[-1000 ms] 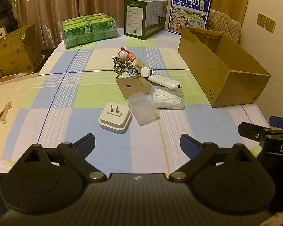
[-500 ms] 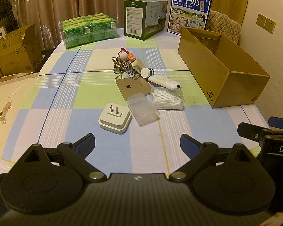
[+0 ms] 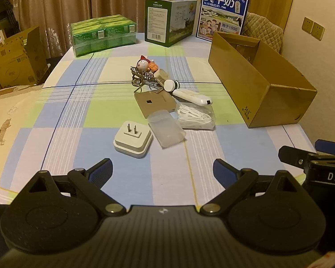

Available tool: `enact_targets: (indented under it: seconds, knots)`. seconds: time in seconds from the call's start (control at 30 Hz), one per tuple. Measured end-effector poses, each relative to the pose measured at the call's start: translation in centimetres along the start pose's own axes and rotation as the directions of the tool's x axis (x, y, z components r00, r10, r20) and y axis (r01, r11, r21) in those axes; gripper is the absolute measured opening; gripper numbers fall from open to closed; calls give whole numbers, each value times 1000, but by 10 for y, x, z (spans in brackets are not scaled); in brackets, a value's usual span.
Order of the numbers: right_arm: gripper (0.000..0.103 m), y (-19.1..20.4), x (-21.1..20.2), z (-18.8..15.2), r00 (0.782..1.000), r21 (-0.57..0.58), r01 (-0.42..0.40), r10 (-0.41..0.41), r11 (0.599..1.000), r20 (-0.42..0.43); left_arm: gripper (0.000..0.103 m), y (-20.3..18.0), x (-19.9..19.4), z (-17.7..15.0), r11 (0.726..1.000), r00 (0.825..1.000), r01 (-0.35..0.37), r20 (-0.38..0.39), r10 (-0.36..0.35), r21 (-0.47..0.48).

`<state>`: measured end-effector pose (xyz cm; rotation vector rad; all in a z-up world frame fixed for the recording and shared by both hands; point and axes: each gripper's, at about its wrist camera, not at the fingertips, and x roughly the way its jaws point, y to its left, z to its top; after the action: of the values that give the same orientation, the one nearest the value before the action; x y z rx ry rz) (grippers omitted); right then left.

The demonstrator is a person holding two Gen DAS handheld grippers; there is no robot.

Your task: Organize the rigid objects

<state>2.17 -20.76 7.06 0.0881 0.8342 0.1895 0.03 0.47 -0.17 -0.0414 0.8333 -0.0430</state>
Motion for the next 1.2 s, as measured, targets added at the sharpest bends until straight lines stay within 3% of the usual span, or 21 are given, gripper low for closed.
enact_targets:
  seconds: [1.2]
  knots:
    - [101,2,10,-5,1000,-3,-5,5,1000,-15,90,12,10,1,999,999,32,-22,-32,2]
